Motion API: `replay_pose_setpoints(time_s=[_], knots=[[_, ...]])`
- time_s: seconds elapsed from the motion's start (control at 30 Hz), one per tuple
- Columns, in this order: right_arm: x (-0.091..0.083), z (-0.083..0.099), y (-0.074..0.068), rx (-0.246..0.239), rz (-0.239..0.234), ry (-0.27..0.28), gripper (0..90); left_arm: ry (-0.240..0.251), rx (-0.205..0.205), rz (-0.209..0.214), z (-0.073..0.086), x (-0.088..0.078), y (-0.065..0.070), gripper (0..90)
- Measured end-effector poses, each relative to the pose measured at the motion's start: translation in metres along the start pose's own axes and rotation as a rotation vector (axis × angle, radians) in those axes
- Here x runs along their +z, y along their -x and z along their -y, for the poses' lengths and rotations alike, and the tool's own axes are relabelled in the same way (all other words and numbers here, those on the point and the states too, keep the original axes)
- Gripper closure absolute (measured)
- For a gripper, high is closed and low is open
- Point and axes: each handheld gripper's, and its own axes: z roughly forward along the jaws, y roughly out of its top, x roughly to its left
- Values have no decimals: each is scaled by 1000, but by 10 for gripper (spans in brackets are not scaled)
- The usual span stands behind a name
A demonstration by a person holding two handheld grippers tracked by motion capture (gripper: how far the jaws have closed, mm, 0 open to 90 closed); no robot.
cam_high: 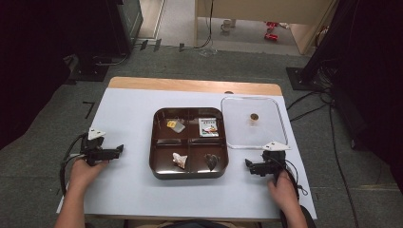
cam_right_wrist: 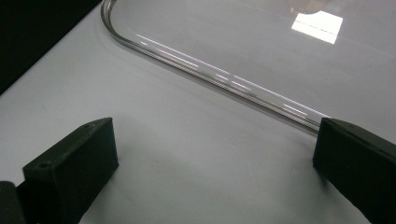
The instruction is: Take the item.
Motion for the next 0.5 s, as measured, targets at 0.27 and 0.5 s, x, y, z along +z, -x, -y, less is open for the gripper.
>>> replay_pose_setpoints(time_s=[0.27, 0.5], knots=[[0, 0, 0, 6, -2, 0, 0, 0, 0, 0, 0, 0, 0, 69], [0, 0, 0, 4, -2, 1, 0, -15, 1, 0, -2, 0, 0, 70]])
